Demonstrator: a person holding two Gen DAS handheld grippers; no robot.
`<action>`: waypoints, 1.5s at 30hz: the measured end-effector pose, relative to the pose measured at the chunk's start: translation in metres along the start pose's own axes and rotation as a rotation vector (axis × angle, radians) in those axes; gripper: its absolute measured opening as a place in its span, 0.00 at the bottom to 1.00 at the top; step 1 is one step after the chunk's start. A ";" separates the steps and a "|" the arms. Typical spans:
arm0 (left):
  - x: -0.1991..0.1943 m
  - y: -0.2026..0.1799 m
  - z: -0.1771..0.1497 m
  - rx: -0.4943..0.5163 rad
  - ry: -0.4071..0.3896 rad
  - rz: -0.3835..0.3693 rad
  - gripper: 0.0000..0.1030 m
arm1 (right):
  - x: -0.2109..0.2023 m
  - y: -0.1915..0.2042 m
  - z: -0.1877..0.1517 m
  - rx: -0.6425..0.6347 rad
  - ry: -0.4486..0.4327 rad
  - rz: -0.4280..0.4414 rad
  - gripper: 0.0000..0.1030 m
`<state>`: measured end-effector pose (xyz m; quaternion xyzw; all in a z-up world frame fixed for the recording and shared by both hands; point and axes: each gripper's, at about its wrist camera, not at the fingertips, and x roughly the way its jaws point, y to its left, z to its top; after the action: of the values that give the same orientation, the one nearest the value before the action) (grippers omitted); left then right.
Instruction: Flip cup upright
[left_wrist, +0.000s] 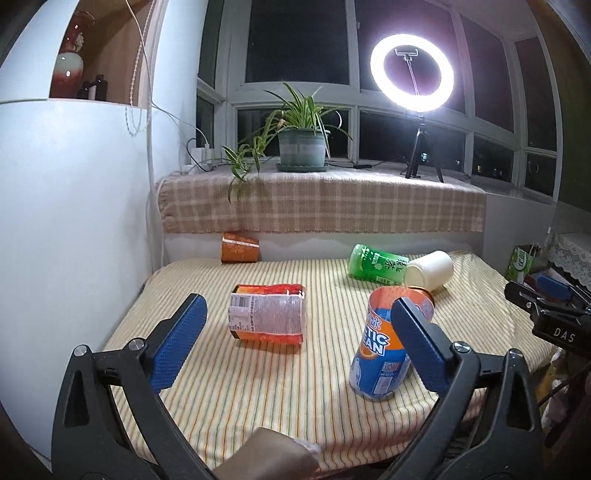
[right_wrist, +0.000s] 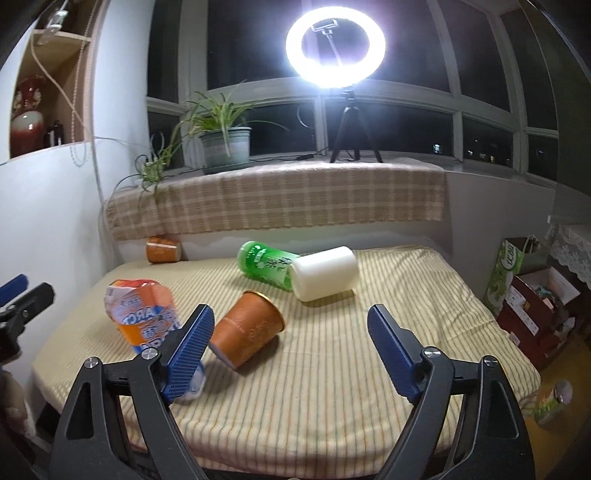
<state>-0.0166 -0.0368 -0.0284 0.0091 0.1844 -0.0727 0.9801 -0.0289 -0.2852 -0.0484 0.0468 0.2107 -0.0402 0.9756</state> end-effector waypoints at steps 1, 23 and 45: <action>-0.001 0.000 0.000 0.002 -0.001 0.001 0.99 | 0.000 -0.001 0.000 0.004 -0.002 -0.003 0.84; -0.005 0.000 0.005 -0.013 -0.007 0.004 0.99 | -0.005 -0.009 0.005 0.020 -0.040 -0.047 0.84; -0.006 0.002 0.008 -0.012 -0.013 0.005 0.99 | -0.006 -0.012 0.006 0.030 -0.042 -0.047 0.84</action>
<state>-0.0185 -0.0340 -0.0188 0.0032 0.1785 -0.0692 0.9815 -0.0328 -0.2973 -0.0417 0.0557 0.1905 -0.0673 0.9778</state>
